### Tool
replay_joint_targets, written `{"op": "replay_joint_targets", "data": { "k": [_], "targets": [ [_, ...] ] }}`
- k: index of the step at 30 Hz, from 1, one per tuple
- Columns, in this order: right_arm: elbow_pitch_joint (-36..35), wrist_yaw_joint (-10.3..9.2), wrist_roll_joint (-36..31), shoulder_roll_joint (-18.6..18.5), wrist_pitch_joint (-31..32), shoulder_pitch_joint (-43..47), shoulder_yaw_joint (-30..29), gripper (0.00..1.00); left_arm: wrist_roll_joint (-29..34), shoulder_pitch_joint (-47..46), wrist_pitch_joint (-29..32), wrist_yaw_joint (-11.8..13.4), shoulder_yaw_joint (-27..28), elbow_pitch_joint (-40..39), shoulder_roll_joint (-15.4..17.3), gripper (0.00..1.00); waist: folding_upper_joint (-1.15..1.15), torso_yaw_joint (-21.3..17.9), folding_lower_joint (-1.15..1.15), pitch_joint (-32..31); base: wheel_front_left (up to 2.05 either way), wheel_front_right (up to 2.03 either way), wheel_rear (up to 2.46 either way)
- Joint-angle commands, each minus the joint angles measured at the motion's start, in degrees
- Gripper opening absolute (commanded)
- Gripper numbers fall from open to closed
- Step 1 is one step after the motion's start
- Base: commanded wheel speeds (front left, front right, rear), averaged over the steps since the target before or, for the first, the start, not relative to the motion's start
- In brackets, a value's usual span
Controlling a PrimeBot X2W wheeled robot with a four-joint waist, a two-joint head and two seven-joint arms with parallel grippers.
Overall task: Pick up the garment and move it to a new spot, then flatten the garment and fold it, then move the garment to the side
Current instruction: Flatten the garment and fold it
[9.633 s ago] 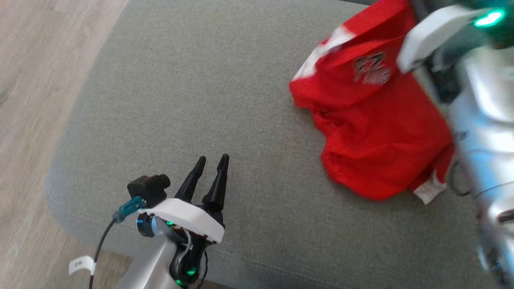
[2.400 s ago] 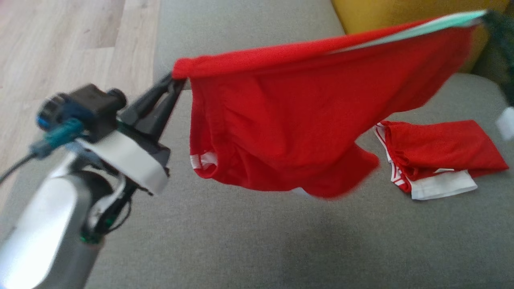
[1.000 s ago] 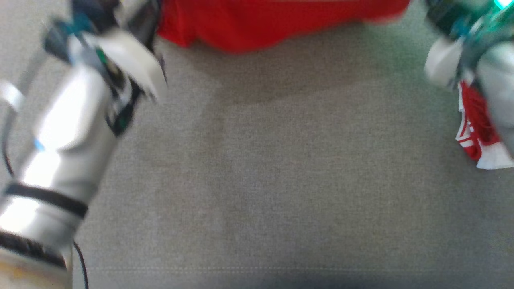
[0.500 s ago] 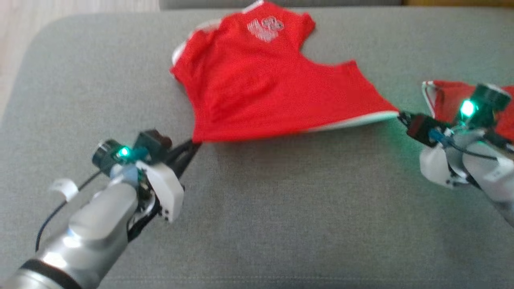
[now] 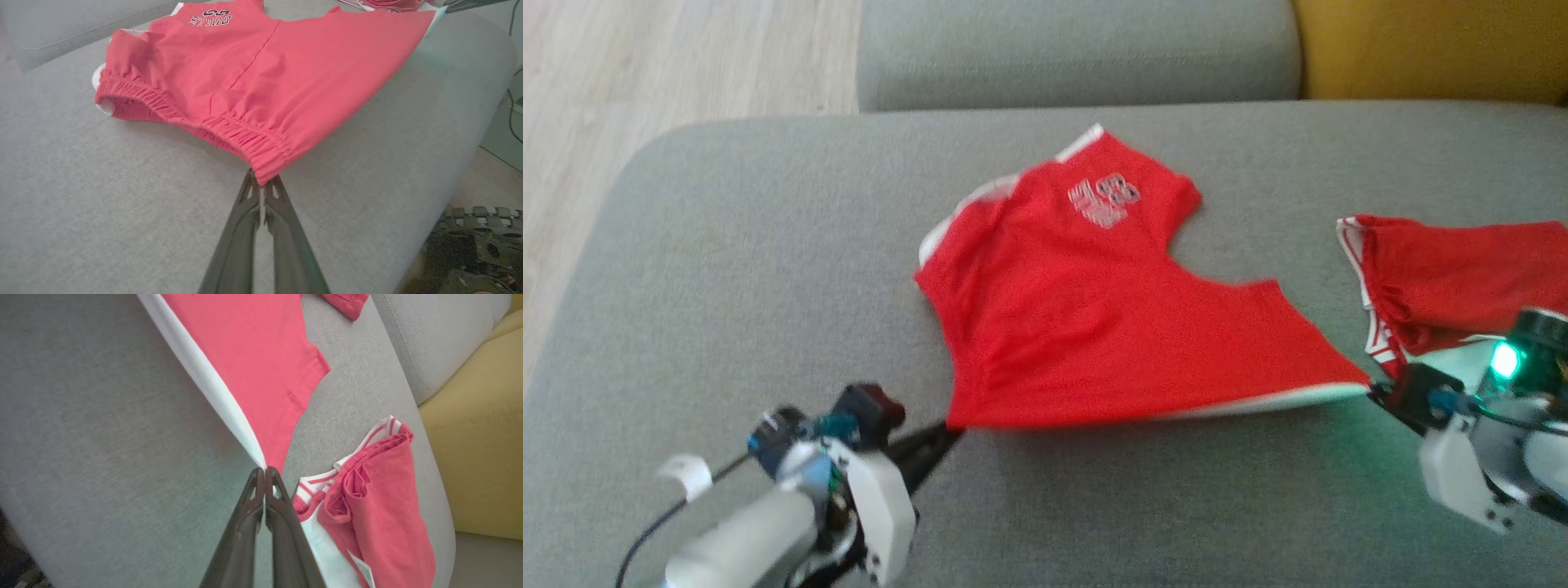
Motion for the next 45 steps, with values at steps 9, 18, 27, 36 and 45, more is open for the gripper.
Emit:
{"op": "replay_joint_targets", "data": {
  "k": [9,18,27,36,45],
  "targets": [
    [-20.27,-0.05,7.21,-15.29,10.12,5.2,-0.66,0.0,-4.3,4.38,6.01,2.31,0.37,-14.62,6.56,0.0,0.0,-1.78,0.01,-3.27,0.0,0.0,0.0],
    [-32.47,-0.05,12.96,-24.28,16.01,3.54,-0.66,0.0,-5.86,6.98,8.25,4.11,0.14,-25.33,10.2,0.0,0.0,-1.56,0.01,-3.32,0.0,0.0,0.0],
    [-27.37,-0.05,11.42,-21.38,14.53,-6.05,-0.66,0.0,-6.19,1.9,7.77,6.33,4.2,-26.86,8.91,0.0,0.0,2.6,0.01,1.81,0.0,0.0,0.0],
    [-19.04,-0.05,6.9,-15.77,15.81,-18.64,-0.66,0.0,-6.25,-7.35,7.73,3.13,6.15,-21.67,3.65,0.0,0.0,10.47,0.01,11.3,0.0,0.0,0.0],
    [-15.33,-0.05,1.64,-12.66,19.3,-24.23,-0.66,0.0,-7.26,-13.39,6.76,0.97,6.27,-14.21,-2.04,0.0,0.0,15.15,0.01,16.35,0.0,0.0,0.0]
  ]
}}
